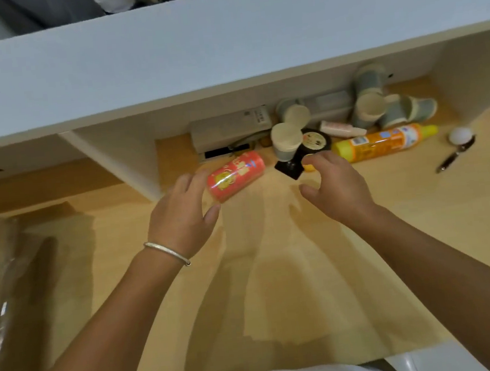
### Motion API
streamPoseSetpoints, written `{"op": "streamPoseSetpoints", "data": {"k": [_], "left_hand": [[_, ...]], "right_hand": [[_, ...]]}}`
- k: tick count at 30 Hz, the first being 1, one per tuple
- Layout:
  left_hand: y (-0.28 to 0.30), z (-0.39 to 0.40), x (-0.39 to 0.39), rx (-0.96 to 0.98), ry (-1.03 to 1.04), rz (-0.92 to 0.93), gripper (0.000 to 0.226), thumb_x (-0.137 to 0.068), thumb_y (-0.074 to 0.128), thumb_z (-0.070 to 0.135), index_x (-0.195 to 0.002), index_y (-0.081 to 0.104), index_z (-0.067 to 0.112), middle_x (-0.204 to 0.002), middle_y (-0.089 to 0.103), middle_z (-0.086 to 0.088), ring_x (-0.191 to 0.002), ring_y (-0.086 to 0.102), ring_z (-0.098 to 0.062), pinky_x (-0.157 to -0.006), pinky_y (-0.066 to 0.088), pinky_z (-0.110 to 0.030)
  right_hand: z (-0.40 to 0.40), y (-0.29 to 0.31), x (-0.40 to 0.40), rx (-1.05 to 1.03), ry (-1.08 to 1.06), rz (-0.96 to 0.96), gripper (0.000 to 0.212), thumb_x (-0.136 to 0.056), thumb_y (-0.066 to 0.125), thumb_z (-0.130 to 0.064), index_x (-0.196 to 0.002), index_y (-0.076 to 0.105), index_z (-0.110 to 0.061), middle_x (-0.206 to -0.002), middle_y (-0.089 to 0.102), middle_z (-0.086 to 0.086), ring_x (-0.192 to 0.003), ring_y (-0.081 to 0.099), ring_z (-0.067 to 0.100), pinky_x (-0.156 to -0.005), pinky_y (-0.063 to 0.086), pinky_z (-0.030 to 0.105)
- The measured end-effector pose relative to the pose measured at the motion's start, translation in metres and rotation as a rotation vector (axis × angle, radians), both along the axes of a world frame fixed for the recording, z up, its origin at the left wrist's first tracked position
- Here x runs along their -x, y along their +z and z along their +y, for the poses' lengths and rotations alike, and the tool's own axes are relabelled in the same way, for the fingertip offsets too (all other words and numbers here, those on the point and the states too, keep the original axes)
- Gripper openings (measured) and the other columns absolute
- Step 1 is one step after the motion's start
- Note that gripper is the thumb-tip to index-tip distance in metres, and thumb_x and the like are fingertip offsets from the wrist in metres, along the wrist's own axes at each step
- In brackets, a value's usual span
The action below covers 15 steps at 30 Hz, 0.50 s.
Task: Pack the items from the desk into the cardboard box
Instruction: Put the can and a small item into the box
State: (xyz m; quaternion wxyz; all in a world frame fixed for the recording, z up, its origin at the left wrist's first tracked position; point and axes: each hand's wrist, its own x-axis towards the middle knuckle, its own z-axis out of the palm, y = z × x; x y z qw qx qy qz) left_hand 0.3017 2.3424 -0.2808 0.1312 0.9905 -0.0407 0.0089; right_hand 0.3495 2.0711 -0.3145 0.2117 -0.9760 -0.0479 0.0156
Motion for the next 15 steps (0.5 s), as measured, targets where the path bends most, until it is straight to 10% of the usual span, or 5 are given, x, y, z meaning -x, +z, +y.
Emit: {"op": "streamPoseSetpoints", "data": {"k": [15], "left_hand": [[-0.083, -0.057, -0.098, -0.027, 0.032, 0.165, 0.082, -0.070, 0.076, 0.041, -0.140, 0.040, 0.017, -0.132, 0.050, -0.013, -0.115, 0.050, -0.032, -0.090, 0.048, -0.044]], "right_hand": [[-0.043, -0.054, -0.068, 0.015, 0.061, 0.119, 0.057, -0.081, 0.072, -0.027, -0.133, 0.051, -0.023, -0.132, 0.050, 0.003, -0.119, 0.047, 0.026, -0.083, 0.046, 0.038]]}}
